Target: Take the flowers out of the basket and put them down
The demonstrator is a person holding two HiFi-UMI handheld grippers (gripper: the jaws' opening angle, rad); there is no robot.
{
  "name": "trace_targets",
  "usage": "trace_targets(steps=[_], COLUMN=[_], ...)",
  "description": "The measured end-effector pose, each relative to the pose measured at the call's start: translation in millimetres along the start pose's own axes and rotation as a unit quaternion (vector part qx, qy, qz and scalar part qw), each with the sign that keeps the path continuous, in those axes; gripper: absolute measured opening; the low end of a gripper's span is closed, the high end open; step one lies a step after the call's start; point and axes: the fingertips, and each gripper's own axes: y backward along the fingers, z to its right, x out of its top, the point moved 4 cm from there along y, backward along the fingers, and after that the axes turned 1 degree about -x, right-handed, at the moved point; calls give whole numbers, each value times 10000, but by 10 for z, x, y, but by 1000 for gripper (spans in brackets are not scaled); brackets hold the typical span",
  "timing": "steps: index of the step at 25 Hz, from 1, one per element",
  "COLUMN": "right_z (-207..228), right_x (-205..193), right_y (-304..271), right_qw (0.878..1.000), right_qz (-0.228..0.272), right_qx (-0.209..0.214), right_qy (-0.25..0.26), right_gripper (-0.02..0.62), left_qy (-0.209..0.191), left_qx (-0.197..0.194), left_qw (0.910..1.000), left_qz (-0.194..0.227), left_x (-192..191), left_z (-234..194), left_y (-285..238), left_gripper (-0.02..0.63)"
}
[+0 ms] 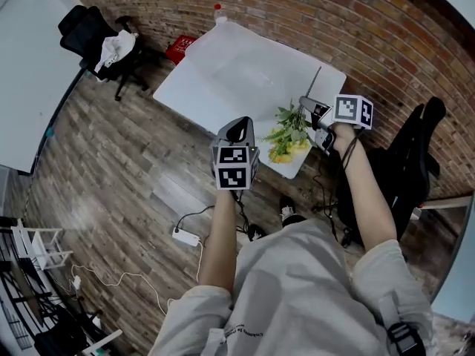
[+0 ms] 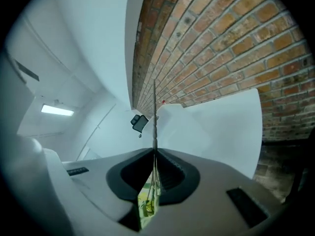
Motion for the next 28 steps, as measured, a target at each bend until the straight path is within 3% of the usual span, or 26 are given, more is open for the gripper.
trace_targets(steps=[8,15,20,28], right_z=[629,1173,1617,1858], right_x=[-13,-134,-337,-526], right_y=[-245,-527,-801,-1233], right_qw=[9973,9873,9816,9752], right_qz=[-68,-159,-314,-479], right_qx=[59,21,-369,-858], right_qy=[-725,-1579,-1845,-1985], right_gripper=[48,48,49,52], left_qy=[32,30,130,400], left_qx=[219,540,773,1176], left_qw=[9995,9984,9966,9907], left_qz=[-213,-186,-249,-562], left_x=[-168,-164,-237,-536], left_z=[158,283,357,271], left_y=[-173,-393,-503,-485], left_gripper=[25,25,25,25])
